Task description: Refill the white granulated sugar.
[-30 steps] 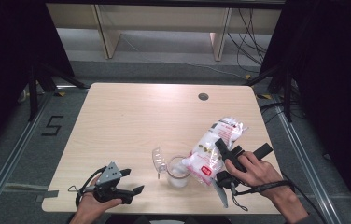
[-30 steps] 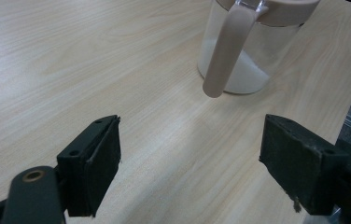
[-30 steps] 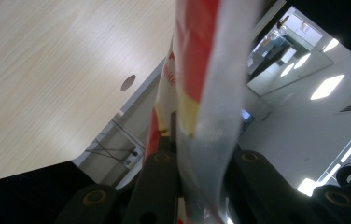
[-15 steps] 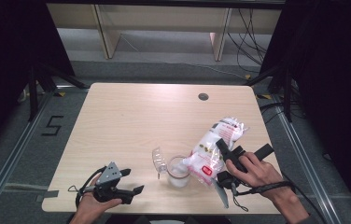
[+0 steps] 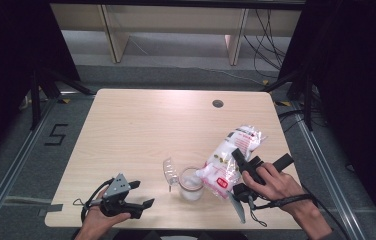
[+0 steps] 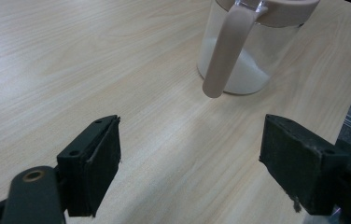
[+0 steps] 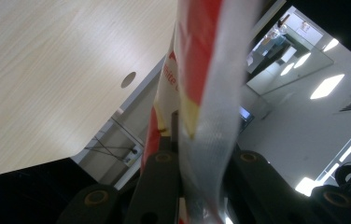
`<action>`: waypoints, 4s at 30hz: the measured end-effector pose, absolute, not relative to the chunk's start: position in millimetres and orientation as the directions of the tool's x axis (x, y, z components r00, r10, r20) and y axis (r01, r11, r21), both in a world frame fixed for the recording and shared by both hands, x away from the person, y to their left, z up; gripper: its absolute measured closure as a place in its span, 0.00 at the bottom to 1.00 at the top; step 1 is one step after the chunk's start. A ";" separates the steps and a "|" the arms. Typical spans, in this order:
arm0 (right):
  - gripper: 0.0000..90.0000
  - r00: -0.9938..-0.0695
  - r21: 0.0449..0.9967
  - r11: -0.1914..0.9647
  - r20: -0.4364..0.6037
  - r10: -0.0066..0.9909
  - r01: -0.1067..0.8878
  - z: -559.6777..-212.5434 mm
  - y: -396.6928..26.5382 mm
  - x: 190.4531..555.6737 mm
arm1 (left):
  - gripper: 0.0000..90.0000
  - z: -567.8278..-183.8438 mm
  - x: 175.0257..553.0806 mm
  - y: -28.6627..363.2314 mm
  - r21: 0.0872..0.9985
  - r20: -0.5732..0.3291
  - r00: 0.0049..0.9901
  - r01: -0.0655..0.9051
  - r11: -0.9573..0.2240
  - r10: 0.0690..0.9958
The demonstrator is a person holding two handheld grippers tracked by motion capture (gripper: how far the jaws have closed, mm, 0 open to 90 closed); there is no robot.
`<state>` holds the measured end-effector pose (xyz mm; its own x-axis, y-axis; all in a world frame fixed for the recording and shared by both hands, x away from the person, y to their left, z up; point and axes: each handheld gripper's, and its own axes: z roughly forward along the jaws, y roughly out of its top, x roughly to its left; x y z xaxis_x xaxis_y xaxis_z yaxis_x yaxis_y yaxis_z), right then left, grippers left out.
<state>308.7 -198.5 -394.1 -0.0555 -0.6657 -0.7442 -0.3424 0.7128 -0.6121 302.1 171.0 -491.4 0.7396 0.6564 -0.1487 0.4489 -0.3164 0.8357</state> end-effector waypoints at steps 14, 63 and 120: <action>0.94 -0.058 -0.628 0.703 -0.731 -0.680 -0.335 -391.2 -199.6 309.2 | 0.22 -492.1 302.2 170.2 0.839 -0.145 0.740 0.444 -0.315 0.657; 0.97 -0.055 -0.616 0.715 -0.744 -0.666 -0.331 -391.6 -199.8 308.6 | 0.22 -490.8 303.4 171.5 0.840 -0.132 0.752 0.431 -0.330 0.646; 0.98 -0.102 -0.551 0.760 -0.783 -0.614 -0.344 -399.4 -203.9 310.6 | 0.22 -490.2 303.7 172.0 0.841 -0.127 0.753 0.427 -0.333 0.645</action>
<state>310.6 -203.9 -399.4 -0.1015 -0.6137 -0.7830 -0.3438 0.7602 -0.5513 303.7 172.0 -490.2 0.7533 0.6453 -0.1268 0.4265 -0.3326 0.8411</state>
